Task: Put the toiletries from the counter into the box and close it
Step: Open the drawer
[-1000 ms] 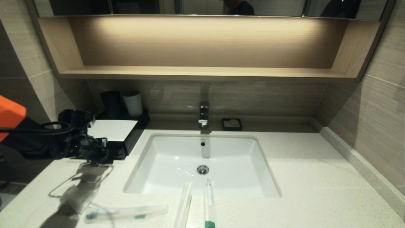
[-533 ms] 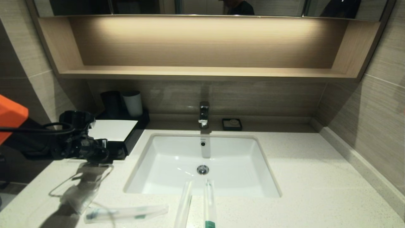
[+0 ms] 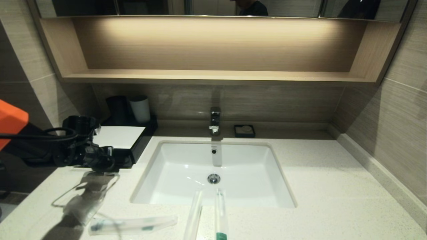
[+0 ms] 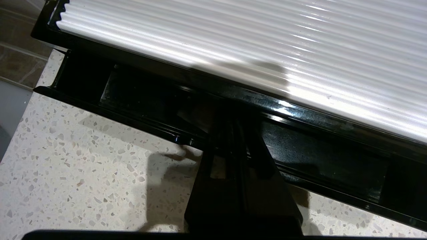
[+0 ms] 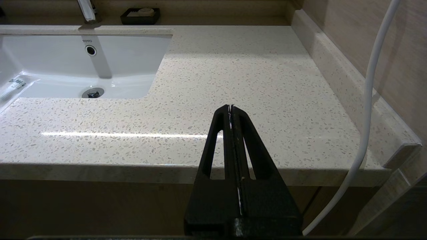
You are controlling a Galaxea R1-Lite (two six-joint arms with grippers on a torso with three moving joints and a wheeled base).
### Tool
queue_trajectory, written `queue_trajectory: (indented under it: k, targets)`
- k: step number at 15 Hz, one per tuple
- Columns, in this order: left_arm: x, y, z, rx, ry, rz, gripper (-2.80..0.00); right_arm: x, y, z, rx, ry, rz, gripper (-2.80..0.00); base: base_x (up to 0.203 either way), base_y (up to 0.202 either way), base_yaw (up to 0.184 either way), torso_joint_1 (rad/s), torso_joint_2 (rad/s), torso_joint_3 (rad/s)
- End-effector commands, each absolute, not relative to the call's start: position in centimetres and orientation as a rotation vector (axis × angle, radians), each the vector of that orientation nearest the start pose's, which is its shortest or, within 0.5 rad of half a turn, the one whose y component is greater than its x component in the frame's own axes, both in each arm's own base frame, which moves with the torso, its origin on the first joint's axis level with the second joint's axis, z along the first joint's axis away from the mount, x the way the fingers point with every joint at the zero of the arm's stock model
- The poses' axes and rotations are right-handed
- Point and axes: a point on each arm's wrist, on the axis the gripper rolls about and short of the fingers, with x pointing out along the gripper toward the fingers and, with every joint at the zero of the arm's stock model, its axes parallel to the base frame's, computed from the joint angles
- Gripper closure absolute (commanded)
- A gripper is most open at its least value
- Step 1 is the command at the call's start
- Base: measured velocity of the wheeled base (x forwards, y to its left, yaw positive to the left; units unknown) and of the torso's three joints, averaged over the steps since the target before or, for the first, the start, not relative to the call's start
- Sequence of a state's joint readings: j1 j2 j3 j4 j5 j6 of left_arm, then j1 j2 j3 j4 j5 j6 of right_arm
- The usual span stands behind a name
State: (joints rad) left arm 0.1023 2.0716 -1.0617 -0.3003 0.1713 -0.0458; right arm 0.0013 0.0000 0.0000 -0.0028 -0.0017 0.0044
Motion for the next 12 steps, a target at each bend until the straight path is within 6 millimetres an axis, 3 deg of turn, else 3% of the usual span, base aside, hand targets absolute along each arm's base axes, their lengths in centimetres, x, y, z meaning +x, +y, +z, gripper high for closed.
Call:
queue_trajectory:
  k: [1,12]
  targets:
    - [37.51,4.26,8.95,-0.017,0.707,0.280,0.00,-2.27,-0.01,7.54,0.005,-0.002,0.000,0.00,0.000,0.000,0.000,0.000,0.00,0.000]
    - [36.75,4.18,8.58,-0.005,0.799,0.275,0.00,-2.27,-0.01,7.54,0.005,-0.002,0.000,0.00,0.000,0.000,0.000,0.000,0.00,0.000]
